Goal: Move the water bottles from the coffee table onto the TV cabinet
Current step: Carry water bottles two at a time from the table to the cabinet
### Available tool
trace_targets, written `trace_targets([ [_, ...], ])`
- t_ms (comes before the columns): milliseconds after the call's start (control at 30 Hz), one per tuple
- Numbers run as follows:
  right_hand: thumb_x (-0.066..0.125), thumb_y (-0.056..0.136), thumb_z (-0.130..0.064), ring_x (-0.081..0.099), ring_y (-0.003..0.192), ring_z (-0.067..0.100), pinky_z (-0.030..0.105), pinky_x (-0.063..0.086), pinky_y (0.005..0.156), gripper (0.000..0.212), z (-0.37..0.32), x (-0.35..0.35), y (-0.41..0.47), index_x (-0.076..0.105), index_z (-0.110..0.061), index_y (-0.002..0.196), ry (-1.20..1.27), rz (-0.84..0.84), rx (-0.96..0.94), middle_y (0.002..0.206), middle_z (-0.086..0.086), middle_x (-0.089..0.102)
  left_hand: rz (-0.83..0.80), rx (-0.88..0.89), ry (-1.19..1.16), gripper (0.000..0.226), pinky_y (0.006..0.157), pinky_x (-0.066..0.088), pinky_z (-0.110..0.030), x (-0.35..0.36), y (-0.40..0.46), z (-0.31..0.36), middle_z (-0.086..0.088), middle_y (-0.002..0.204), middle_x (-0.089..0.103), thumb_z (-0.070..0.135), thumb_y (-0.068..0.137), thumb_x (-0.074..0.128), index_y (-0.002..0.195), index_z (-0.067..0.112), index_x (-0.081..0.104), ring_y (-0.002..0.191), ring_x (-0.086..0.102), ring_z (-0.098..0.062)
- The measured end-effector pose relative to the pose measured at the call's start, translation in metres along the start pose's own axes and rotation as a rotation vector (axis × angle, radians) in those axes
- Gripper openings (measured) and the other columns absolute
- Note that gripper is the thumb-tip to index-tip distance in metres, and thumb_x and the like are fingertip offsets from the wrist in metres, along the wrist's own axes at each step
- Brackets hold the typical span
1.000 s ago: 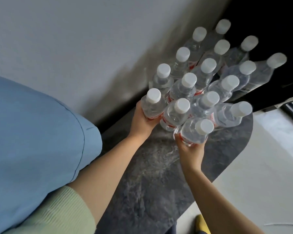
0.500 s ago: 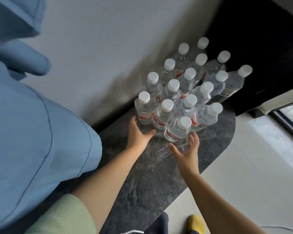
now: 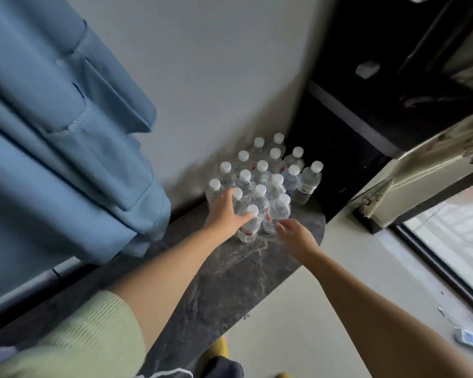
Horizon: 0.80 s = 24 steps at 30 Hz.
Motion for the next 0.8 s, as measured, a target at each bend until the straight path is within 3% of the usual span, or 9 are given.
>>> trace_targets([
  [67,0.048,0.097,-0.042,0.057,0.082,0.018,0.021,0.042,0.063,0.034,-0.015,-0.028,-0.006,0.063,-0.013,0.103,-0.193,-0.059,-0.015,0.096,0.004,0.061,-0.048,0.041,0.149,0.075,0.098,0.041,-0.031,-0.010,-0.016,0.030,-0.004,0.142,0.042,0.040,0.083,0.070,0.144,0.014,0.033,0.126,0.046,-0.022],
  [167,0.043,0.099,-0.041,0.052,0.088,0.020,0.026,0.039,0.077,0.040,-0.041,-0.065,-0.015,0.062,-0.007,0.112,-0.399,-0.100,-0.061,0.095,0.004,0.056,-0.106,0.072,0.323,0.076,0.096,0.044,-0.035,-0.022,-0.032,0.064,-0.008,0.143,0.042,0.044,0.084,0.067,0.144,0.013,0.032,0.122,0.050,-0.025],
  [333,0.041,0.097,-0.043,0.054,0.091,0.025,0.033,0.043,0.082,0.042,-0.077,-0.126,-0.054,0.059,-0.008,0.114,-0.539,-0.028,-0.139,0.108,0.012,0.062,-0.065,0.131,0.383,0.065,0.086,0.049,-0.036,-0.042,-0.063,0.126,-0.010,0.131,0.050,0.041,0.085,0.068,0.136,0.013,0.038,0.102,0.056,-0.024],
  [433,0.045,0.096,-0.044,0.058,0.099,0.028,0.036,0.046,0.088,0.041,-0.087,-0.151,-0.074,0.058,-0.011,0.116,-0.567,0.018,-0.176,0.114,0.012,0.062,-0.058,0.179,0.431,0.065,0.094,0.048,-0.041,-0.045,-0.079,0.155,-0.012,0.134,0.048,0.043,0.086,0.065,0.137,0.013,0.039,0.114,0.054,-0.027],
  [600,0.044,0.097,-0.043,0.060,0.102,0.031,0.039,0.051,0.087,0.043,-0.095,-0.186,-0.102,0.056,-0.009,0.120,-0.641,0.051,-0.203,0.115,0.013,0.061,-0.011,0.209,0.514,0.058,0.081,0.037,-0.029,-0.054,-0.099,0.192,-0.011,0.134,0.048,0.044,0.089,0.061,0.132,0.010,0.044,0.118,0.050,-0.028],
  [800,0.042,0.099,-0.039,0.057,0.111,0.031,0.037,0.048,0.092,0.044,-0.102,-0.203,-0.121,0.054,-0.006,0.126,-0.745,0.036,-0.284,0.122,0.014,0.060,0.084,0.185,0.433,0.058,0.088,0.040,-0.032,-0.061,-0.122,0.209,-0.009,0.137,0.049,0.043,0.090,0.060,0.136,0.012,0.042,0.119,0.050,-0.027],
])
Point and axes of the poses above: each hand's wrist, its own y-axis towards the middle knuckle, its own x-axis out of the palm, z = x × y, the point moved 7 cm from there along y, towards the middle knuckle
